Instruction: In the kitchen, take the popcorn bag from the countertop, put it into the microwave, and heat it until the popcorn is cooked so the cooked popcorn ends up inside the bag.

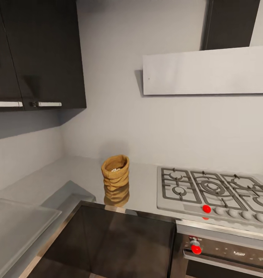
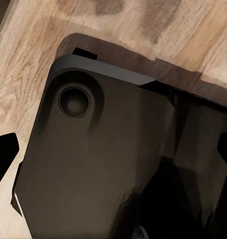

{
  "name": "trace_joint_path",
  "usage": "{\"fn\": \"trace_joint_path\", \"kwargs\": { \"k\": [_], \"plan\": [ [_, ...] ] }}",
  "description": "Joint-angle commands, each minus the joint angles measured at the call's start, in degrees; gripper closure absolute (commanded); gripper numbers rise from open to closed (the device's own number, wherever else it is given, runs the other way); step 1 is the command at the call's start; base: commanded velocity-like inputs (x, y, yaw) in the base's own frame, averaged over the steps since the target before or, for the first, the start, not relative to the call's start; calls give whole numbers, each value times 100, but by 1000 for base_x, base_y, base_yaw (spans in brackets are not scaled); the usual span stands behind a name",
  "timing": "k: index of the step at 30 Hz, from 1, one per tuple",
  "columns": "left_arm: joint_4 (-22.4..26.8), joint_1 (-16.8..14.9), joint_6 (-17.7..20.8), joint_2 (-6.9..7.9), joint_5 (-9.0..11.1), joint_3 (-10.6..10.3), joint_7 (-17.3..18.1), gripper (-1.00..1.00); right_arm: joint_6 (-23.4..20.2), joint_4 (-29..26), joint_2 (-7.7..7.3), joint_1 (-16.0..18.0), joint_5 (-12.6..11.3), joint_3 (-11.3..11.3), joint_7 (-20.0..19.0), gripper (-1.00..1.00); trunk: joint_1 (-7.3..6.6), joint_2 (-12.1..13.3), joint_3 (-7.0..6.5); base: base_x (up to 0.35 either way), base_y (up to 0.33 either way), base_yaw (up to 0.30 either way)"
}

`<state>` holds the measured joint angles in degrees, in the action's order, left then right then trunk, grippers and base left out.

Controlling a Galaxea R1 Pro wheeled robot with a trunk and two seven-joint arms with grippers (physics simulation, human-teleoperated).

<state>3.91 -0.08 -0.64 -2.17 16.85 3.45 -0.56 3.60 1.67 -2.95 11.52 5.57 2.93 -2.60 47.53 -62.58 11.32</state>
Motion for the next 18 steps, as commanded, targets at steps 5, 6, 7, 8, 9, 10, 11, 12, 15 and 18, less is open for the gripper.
{"fn": "trace_joint_path", "kwargs": {
  "k": [5, 6, 7, 8, 9, 10, 11, 12, 15, 18],
  "plan": [
    [4, -1, -7, -2, 11, 31, -6, -100, -30, 18, -2, 8, 37, 40, -23, -100, 0, -5, 7, 0, 0, 0],
    [4, -1, -7, -2, 11, 32, -6, -100, -28, 18, -1, 8, 38, 40, -19, -100, 0, -5, 7, 0, 0, 0],
    [4, -1, -7, -2, 11, 29, -4, -100, -27, 18, -3, 8, 40, 41, -20, -100, 0, -5, 10, 0, 0, 0],
    [4, -1, -7, -2, 2, 27, -1, -100, -27, 18, -3, 8, 40, 38, -21, -100, 0, -5, 17, 0, 0, 0],
    [4, -1, -7, -2, -1, 26, 1, -100, -27, 18, -3, 8, 42, 36, -21, -100, 0, -5, 24, 0, 0, 0],
    [4, -1, -7, -2, -3, 25, 1, -100, -27, 18, -4, 8, 45, 34, -21, -100, 0, -5, 32, 0, 0, 0],
    [4, -1, -7, -2, -4, 25, 2, -100, -27, 18, -4, 8, 47, 33, -21, -100, 0, -5, 40, 0, 0, 0],
    [4, -1, -7, -2, -5, 24, 2, -100, -26, 18, -4, 8, 48, 33, -21, -100, 0, -5, 49, 0, 0, 0],
    [4, -1, -7, -2, -6, 24, 3, -100, -26, 18, -4, 8, 49, 32, -17, -100, 0, -5, 76, 0, 0, 0],
    [4, -1, -7, -2, -7, 24, 3, -100, -25, 18, 3, 8, 50, 28, -14, -100, 0, -5, 103, 0, 0, 0]
  ]
}}
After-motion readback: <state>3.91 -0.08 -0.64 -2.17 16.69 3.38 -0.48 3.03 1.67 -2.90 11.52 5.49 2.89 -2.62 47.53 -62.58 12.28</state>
